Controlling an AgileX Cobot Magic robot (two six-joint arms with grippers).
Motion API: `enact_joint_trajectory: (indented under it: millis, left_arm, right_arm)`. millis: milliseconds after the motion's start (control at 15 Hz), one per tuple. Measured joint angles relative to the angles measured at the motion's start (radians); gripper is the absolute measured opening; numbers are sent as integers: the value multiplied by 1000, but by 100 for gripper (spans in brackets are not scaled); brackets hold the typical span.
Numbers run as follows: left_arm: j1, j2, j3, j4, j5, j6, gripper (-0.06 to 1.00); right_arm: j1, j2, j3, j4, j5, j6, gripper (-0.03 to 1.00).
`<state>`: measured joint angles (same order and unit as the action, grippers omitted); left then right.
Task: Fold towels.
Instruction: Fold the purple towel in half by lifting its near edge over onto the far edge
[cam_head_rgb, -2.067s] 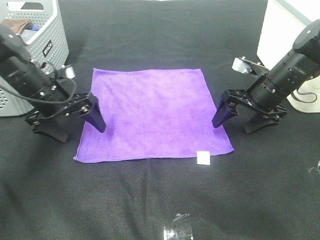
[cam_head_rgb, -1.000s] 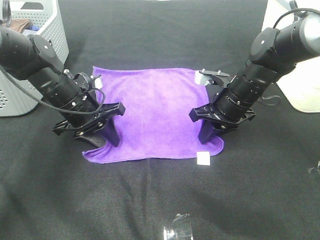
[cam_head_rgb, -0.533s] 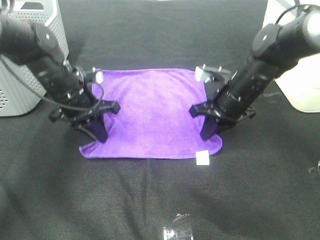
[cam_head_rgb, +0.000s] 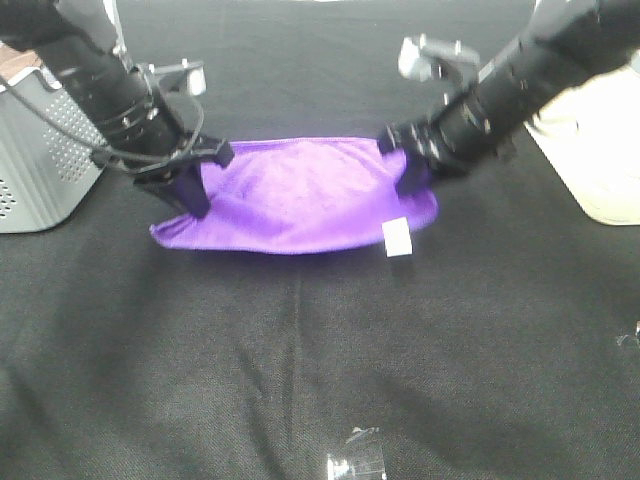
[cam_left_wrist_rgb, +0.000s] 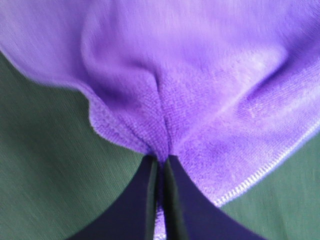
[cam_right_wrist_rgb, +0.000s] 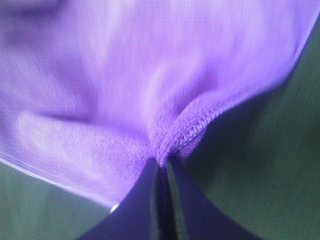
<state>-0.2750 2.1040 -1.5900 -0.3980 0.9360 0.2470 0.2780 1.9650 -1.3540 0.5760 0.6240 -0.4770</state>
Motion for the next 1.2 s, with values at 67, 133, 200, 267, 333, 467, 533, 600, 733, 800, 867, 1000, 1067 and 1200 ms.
enact_joint_trajectory:
  millis: [67,133,200,267,333,467,533,600,733,800,867,1000,1067,1200]
  left_arm:
    - [9,0,-15,1,-29,0,1]
    - [19,0,-23,1,-69,0,0]
    - [33,0,-28,2,-127,0,0]
    - [38,0,-28,6,-174,0,0]
    - [46,5,-30,5,-217,0,0]
    - [49,38,-66,0,-284,0,0]
    - [49,89,-117,-2,-310,0,0]
    - [49,89,-117,-2,-310,0,0]
    - [49,168,-201,-2,-332,0,0]
    - [49,198,-241,-2,-334,0,0]
    - [49,228,-274,-2,-336,0,0]
    - [49,292,-348,-2,-336,0,0]
    - [49,301,-359,-2,-336,0,0]
    - [49,328,-394,-2,-336,5,0]
  right_arm:
    - [0,14,-50,3,-9,2,3]
    - [-3,38,-112,3,-8,15,3]
    - [-10,89,-202,3,2,44,3]
    - [-19,134,-257,3,19,59,3]
    - [-28,180,-316,3,37,73,3]
    - [-54,257,-416,3,60,102,3]
    - [-79,312,-476,1,70,123,3]
    - [-79,312,-476,1,70,123,3]
    - [-105,377,-551,-1,73,132,3]
    - [-108,407,-588,-1,73,133,3]
    - [-108,436,-633,-1,73,132,3]
    - [-108,496,-718,-4,79,132,3]
    - [-108,505,-725,-4,80,132,3]
    - [-108,533,-736,-30,99,134,3]
